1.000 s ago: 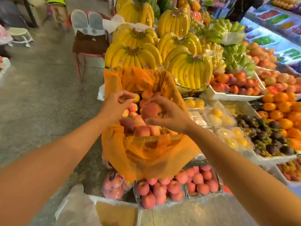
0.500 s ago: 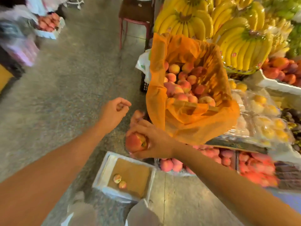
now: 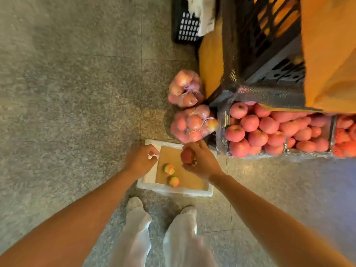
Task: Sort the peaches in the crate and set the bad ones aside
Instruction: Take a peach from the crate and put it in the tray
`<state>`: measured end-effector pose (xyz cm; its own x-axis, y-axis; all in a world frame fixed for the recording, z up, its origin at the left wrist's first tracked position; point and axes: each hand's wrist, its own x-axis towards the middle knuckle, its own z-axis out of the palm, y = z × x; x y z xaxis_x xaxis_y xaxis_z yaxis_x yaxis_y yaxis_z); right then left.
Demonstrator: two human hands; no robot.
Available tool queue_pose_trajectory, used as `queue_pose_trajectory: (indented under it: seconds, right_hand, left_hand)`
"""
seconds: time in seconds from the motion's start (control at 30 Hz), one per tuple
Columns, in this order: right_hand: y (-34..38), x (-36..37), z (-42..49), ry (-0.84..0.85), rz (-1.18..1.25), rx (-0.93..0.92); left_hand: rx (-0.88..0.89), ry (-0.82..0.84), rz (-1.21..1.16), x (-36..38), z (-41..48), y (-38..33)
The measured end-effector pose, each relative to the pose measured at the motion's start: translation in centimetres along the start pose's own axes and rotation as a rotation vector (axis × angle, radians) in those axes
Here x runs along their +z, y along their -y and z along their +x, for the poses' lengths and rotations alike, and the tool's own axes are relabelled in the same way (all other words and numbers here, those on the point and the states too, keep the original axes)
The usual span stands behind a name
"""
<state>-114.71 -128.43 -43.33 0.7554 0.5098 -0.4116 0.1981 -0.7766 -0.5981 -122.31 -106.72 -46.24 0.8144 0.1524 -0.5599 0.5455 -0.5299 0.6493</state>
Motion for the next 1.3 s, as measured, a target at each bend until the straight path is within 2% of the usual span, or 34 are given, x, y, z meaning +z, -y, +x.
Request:
queue_pose_trajectory:
  seconds: [0.17,0.3,0.53,0.6,0.73,0.9,1.17,1.3]
  right_hand:
    - [-7.6,11.2,3.8,0.016,-0.041,0.169]
    - [-14.8,20.7,6.2,0.029,-0.042,0.241]
    - [-24.5,32.1,8.7,0.003,-0.078,0.328]
    - [-26.4,34.0,9.3,-0.005,-0.093,0.334]
    - [-29.2,36.2,10.4,-0.053,-0.126,0.334]
    - [-30.3,36.8,11.5,-0.012,-0.115,0.346]
    - [-30.1,35.6,11.3,0.087,-0.148,0.336]
    - [-27.9,32.4,10.4,0.079,-0.136,0.31]
  left_hand:
    - [-0.033,0.005,0.243,7.5,4.2,10.8]
    - [-0.058,0.083,0.304,14.3,7.6,20.0]
    - [-0.087,0.164,0.43,24.1,11.9,29.6]
    - [-0.095,0.144,0.445,25.7,12.5,30.7]
    - [-0.06,-0.026,0.514,27.4,13.2,31.3]
    - [-0.066,-0.106,0.521,28.0,13.8,31.5]
    - [-0.144,-0.027,0.554,27.3,14.0,29.9]
    - [-0.101,0.003,0.413,25.3,13.1,26.6]
